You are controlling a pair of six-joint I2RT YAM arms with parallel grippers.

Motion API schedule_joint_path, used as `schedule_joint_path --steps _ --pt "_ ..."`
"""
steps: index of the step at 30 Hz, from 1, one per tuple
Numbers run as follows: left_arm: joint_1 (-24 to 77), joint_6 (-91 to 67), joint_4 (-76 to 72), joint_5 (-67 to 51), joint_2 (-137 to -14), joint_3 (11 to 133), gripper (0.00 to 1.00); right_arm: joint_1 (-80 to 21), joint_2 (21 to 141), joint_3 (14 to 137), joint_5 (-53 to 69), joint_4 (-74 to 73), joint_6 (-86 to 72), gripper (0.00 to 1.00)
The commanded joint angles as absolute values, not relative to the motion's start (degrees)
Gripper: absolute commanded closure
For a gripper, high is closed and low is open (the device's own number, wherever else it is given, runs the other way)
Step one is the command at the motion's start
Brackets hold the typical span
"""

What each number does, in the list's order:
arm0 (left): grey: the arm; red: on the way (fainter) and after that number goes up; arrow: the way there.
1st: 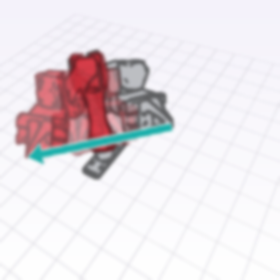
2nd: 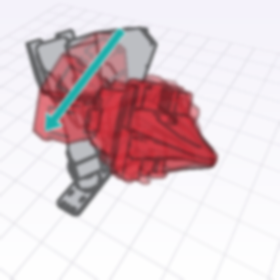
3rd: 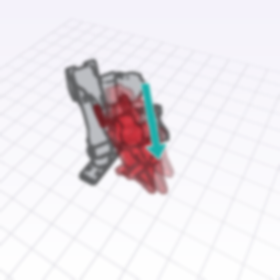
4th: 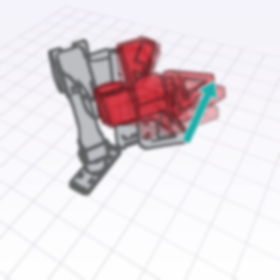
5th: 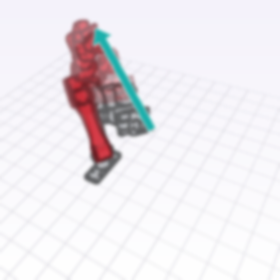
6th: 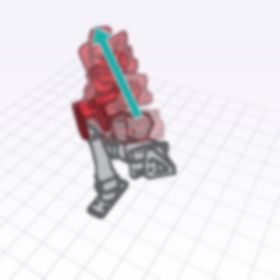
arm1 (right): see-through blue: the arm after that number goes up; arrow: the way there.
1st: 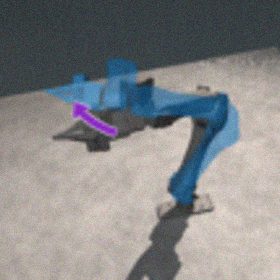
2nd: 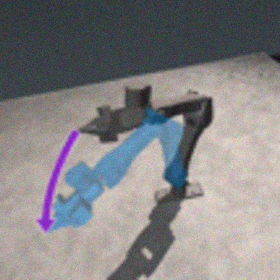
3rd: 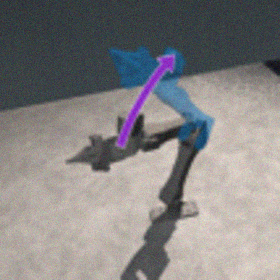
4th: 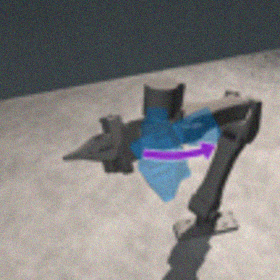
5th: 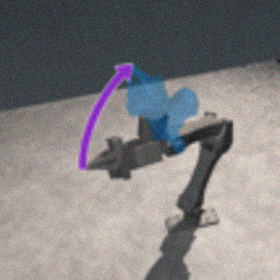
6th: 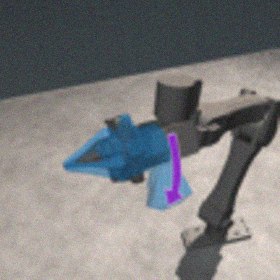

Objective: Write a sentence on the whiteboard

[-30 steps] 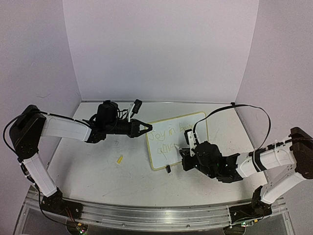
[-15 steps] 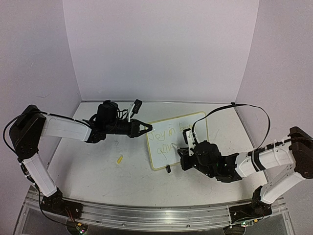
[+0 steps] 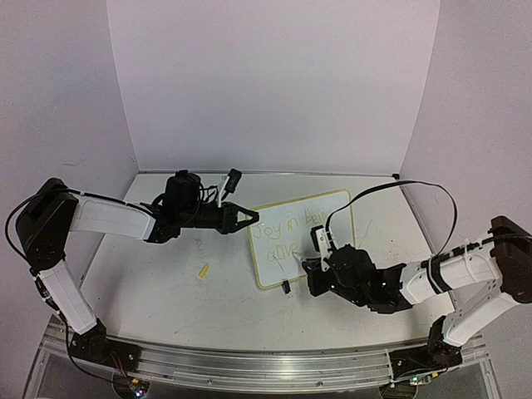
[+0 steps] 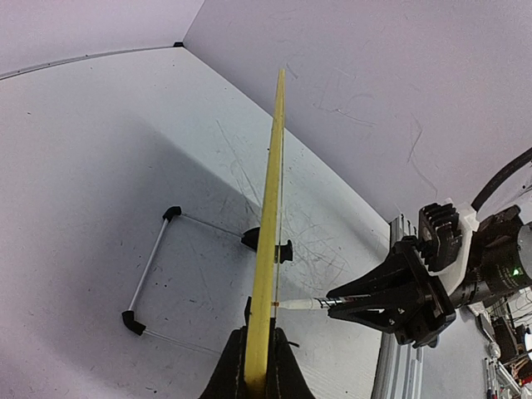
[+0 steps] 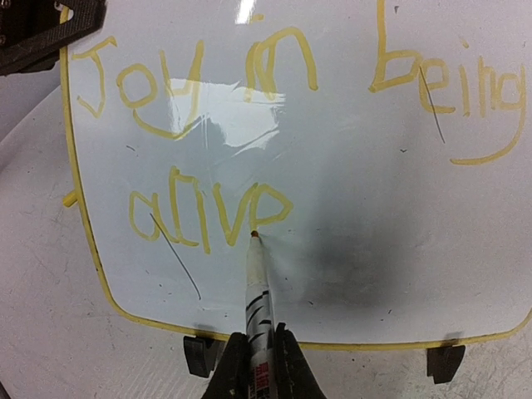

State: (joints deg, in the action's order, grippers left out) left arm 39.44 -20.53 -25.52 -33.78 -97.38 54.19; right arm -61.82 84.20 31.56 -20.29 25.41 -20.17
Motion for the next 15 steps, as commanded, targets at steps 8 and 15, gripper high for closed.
schedule_joint_path --steps 8,15 --pt "38.94 -16.50 -18.98 -25.66 -97.48 54.57 1.00 -61.92 82.31 31.82 -27.66 21.97 -22.77 1.00" --pt "38.94 -16.44 -18.90 -25.66 -97.39 54.56 1.00 -61.96 79.86 31.15 -26.19 21.63 -21.75 1.00"
